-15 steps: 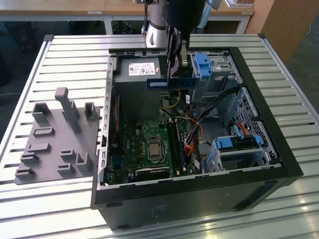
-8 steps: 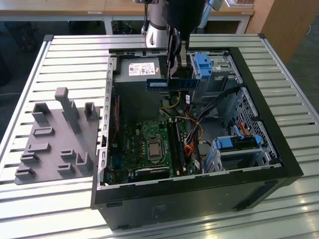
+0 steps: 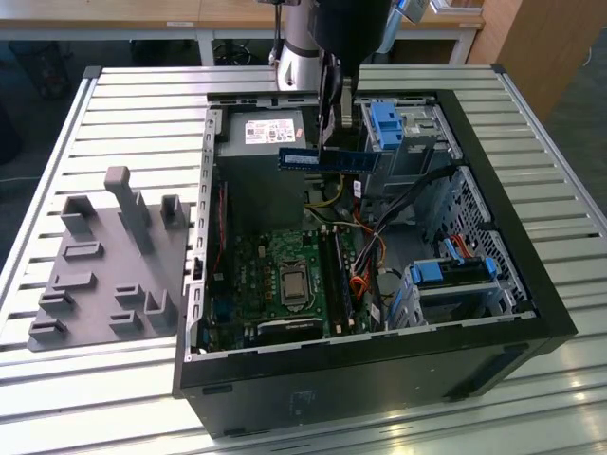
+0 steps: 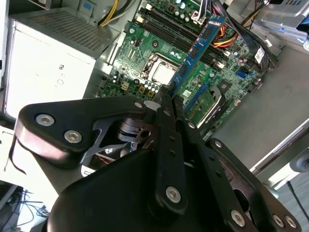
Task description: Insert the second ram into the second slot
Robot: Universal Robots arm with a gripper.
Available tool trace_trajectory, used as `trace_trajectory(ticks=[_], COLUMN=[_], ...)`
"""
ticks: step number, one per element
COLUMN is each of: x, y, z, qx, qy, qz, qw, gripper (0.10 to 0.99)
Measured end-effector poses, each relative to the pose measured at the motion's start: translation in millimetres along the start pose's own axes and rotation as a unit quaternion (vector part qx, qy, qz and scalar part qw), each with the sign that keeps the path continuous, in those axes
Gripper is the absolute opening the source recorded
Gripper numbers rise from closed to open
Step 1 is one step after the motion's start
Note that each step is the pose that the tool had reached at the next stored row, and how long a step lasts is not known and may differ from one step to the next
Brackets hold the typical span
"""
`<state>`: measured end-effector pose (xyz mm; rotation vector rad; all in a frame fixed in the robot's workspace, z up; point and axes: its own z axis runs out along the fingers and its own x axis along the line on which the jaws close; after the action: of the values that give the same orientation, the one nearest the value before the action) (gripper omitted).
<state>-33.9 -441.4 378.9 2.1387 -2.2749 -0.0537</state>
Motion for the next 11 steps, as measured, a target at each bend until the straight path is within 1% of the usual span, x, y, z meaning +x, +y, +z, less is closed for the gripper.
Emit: trace_trajectory(ticks=[11], x=[0.0], y=[0.0], z=[0.0], qx=[0.0003], qy=[-0.0010], qz=[0.025], qw=[0.9997], gripper=[0.137])
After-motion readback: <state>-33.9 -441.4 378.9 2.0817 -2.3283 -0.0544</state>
